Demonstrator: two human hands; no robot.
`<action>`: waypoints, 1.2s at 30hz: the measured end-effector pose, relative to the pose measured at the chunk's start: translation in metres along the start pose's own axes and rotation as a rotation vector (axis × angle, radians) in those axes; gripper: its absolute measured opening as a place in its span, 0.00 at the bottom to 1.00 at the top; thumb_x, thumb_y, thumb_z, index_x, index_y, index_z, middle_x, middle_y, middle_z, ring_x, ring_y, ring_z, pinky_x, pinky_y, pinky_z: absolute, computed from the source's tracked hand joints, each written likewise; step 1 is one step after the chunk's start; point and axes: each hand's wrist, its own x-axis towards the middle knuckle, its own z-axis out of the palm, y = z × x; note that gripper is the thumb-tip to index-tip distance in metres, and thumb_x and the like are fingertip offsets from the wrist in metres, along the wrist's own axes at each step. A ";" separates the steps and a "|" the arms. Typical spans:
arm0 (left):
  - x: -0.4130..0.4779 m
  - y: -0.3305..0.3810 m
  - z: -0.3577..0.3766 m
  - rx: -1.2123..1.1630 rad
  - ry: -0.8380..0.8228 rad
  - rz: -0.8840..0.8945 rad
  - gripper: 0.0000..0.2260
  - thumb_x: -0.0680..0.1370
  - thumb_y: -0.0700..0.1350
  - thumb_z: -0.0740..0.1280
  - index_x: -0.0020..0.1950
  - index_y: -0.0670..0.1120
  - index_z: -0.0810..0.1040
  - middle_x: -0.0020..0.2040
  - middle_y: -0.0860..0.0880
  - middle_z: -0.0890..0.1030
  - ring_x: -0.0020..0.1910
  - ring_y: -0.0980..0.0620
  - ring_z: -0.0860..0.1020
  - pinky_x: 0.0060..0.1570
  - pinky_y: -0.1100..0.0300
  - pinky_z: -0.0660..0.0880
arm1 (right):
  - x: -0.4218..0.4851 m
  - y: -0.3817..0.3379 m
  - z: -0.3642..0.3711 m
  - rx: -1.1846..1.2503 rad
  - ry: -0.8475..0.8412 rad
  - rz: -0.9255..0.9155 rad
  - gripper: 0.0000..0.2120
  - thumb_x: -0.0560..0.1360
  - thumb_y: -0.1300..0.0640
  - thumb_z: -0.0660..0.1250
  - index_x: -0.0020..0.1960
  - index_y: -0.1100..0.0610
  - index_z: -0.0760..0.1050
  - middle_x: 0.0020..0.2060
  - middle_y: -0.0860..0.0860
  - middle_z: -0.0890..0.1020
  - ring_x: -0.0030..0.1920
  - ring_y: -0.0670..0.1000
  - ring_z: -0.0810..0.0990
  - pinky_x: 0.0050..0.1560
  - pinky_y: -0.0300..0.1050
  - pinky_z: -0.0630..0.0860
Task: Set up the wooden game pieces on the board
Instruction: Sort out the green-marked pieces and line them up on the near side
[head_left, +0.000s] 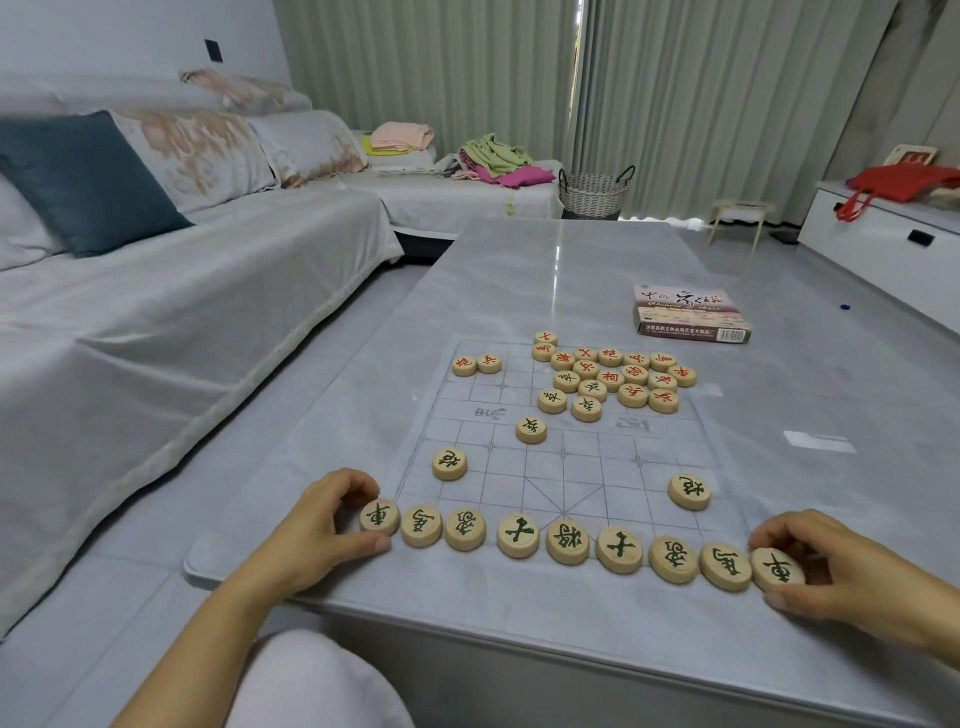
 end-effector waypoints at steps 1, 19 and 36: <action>0.000 0.000 0.001 0.006 0.026 0.008 0.19 0.63 0.50 0.77 0.49 0.55 0.73 0.51 0.52 0.75 0.53 0.55 0.73 0.48 0.68 0.68 | 0.000 0.000 0.000 -0.006 -0.003 0.003 0.37 0.38 0.27 0.71 0.44 0.40 0.77 0.48 0.50 0.77 0.46 0.45 0.78 0.45 0.30 0.75; -0.003 -0.004 -0.004 -0.033 -0.039 0.093 0.19 0.69 0.38 0.74 0.49 0.61 0.78 0.55 0.55 0.76 0.54 0.65 0.73 0.56 0.69 0.69 | -0.001 -0.001 0.000 -0.015 -0.032 0.065 0.27 0.52 0.45 0.81 0.46 0.50 0.74 0.49 0.52 0.75 0.45 0.50 0.78 0.45 0.34 0.75; -0.001 -0.005 -0.004 -0.040 -0.027 0.152 0.24 0.67 0.41 0.74 0.46 0.71 0.76 0.53 0.53 0.78 0.52 0.67 0.74 0.50 0.81 0.66 | -0.003 -0.006 -0.002 -0.108 -0.046 0.153 0.16 0.66 0.54 0.75 0.49 0.47 0.71 0.49 0.45 0.72 0.48 0.47 0.75 0.50 0.41 0.74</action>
